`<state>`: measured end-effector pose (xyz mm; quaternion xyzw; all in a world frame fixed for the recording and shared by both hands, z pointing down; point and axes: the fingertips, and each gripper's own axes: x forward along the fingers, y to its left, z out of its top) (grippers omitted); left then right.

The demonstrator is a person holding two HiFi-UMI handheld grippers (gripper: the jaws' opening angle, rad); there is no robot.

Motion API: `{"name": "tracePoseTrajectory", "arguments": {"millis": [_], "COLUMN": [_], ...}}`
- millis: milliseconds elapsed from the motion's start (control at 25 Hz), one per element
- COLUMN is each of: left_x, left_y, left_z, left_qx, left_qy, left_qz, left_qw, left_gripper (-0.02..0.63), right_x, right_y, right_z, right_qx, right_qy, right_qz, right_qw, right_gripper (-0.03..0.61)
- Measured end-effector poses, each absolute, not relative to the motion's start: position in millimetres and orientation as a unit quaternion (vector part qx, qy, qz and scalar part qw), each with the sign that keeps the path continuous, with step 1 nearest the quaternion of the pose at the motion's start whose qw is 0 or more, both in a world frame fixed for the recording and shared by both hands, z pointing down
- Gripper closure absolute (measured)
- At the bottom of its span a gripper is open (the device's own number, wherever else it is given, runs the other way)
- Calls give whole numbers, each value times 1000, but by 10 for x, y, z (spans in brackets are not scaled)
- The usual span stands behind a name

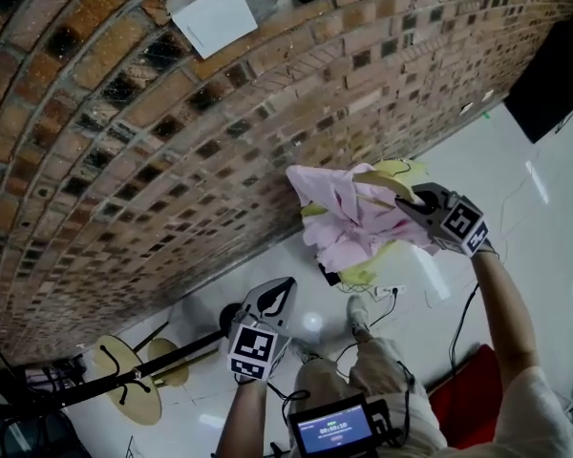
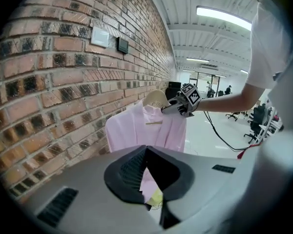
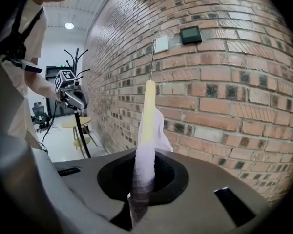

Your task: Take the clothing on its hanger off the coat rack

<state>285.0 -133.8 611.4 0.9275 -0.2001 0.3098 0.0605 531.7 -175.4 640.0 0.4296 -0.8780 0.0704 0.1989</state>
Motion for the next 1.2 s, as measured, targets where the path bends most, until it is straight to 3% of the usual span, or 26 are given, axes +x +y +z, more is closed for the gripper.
{"name": "tracePoseTrajectory", "arguments": {"millis": [360, 760, 1200], "left_x": [2737, 2723, 2991], "left_y": [-1534, -1767, -1933], "left_z": [6829, 7451, 8093], "left_qx": [911, 892, 885], "left_qy": [-213, -238, -204], "left_qz": [340, 359, 396], "left_qw": [96, 140, 134], "left_gripper": [606, 606, 606], "right_x": [5009, 4769, 4928], "right_y": [-2018, -2164, -2405], "right_z": [7258, 8053, 9100], "right_qx": [368, 347, 376], "right_qy": [-895, -905, -882], "right_qz": [103, 148, 250], "right_qw": [231, 196, 137], "right_gripper": [578, 578, 578]}}
